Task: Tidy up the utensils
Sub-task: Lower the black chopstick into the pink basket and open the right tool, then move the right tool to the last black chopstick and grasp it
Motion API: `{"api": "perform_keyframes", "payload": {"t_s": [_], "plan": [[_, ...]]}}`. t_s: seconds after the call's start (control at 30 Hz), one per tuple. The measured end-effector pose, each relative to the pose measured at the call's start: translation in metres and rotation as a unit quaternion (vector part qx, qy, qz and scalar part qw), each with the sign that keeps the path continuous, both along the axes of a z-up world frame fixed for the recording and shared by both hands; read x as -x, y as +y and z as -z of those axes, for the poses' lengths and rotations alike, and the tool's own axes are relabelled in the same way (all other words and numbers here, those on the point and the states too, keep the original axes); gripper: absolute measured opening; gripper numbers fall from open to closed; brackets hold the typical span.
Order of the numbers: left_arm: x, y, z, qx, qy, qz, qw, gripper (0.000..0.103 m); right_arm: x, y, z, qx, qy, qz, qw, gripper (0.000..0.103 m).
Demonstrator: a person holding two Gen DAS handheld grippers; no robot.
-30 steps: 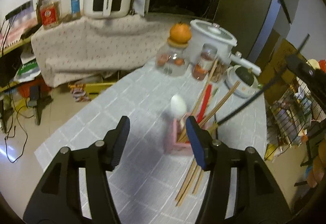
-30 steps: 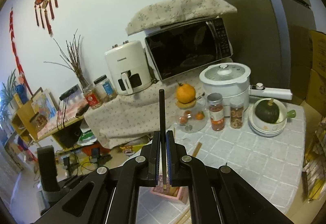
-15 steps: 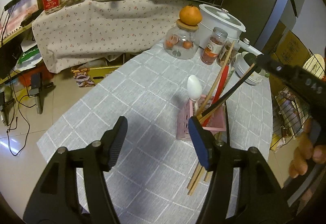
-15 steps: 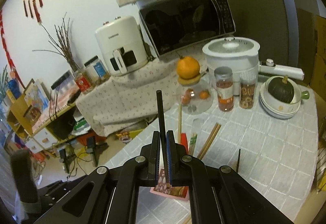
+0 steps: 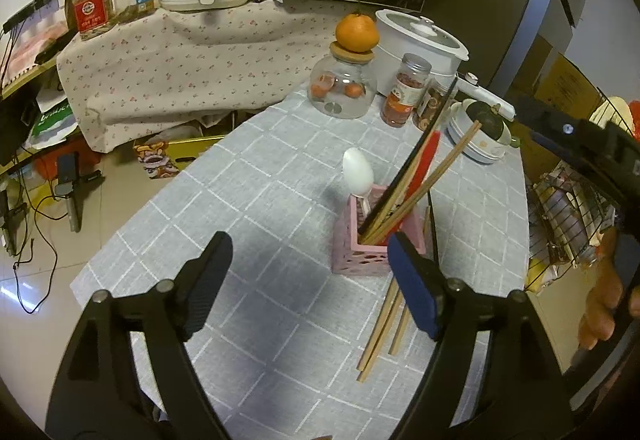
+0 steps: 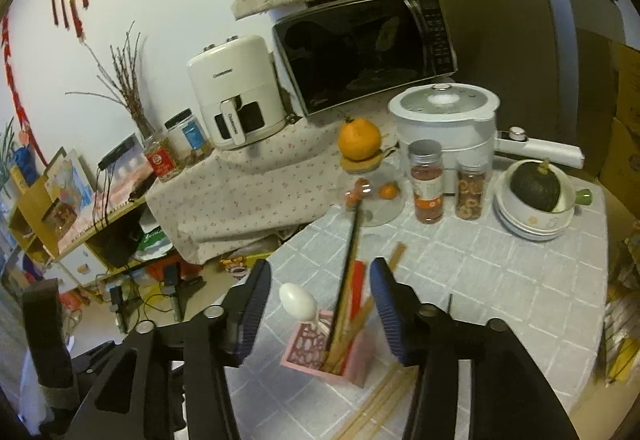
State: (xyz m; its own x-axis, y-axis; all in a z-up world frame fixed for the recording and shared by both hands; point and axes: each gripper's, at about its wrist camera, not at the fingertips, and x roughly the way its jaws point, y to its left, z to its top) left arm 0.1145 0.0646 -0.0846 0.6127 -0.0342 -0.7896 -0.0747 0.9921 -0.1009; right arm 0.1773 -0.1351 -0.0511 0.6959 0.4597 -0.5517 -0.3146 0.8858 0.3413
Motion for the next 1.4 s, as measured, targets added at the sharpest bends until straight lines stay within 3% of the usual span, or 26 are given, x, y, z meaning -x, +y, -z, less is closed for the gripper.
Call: {"api": "perform_keyframes", "payload": {"t_s": [0.23, 0.43, 0.77, 1.0, 1.07, 1.13, 1.23, 1.33, 1.4], "plan": [[0.004, -0.016, 0.0, 0.001, 0.0, 0.015, 0.9999, 0.081, 0.007, -0.036, 0.007, 0.024, 0.021, 0.026, 0.999, 0.069], [0.007, -0.03, 0.01, -0.041, 0.011, 0.033, 0.9986, 0.081, 0.011, -0.069, 0.03, 0.056, 0.062, 0.05, 0.995, 0.072], [-0.002, -0.035, 0.049, -0.049, 0.071, 0.052, 0.9949, 0.081, -0.015, -0.092, 0.105, 0.105, 0.17, 0.053, 0.978, 0.074], [-0.013, -0.034, 0.061, -0.039, 0.094, 0.044, 0.9938, 0.081, -0.047, -0.08, 0.154, 0.116, 0.235, 0.045, 0.964, 0.073], [-0.015, -0.033, 0.062, -0.036, 0.098, 0.042, 0.9937, 0.081, -0.058, -0.073, 0.171, 0.105, 0.264, 0.033, 0.958, 0.067], [-0.016, -0.032, 0.064, -0.033, 0.103, 0.045, 0.9931, 0.081, -0.066, -0.068, 0.182, 0.091, 0.283, 0.03, 0.954, 0.054], [-0.018, -0.03, 0.068, -0.045, 0.106, 0.048, 0.9923, 0.081, -0.076, -0.06, 0.195, 0.084, 0.296, 0.026, 0.951, 0.044], [-0.018, -0.028, 0.071, -0.049, 0.11, 0.047, 0.9916, 0.081, -0.081, -0.049, 0.205, 0.092, 0.305, 0.015, 0.948, 0.026], [-0.018, -0.026, 0.072, -0.046, 0.113, 0.047, 0.9914, 0.081, -0.079, -0.041, 0.211, 0.094, 0.309, 0.002, 0.946, 0.021]]}}
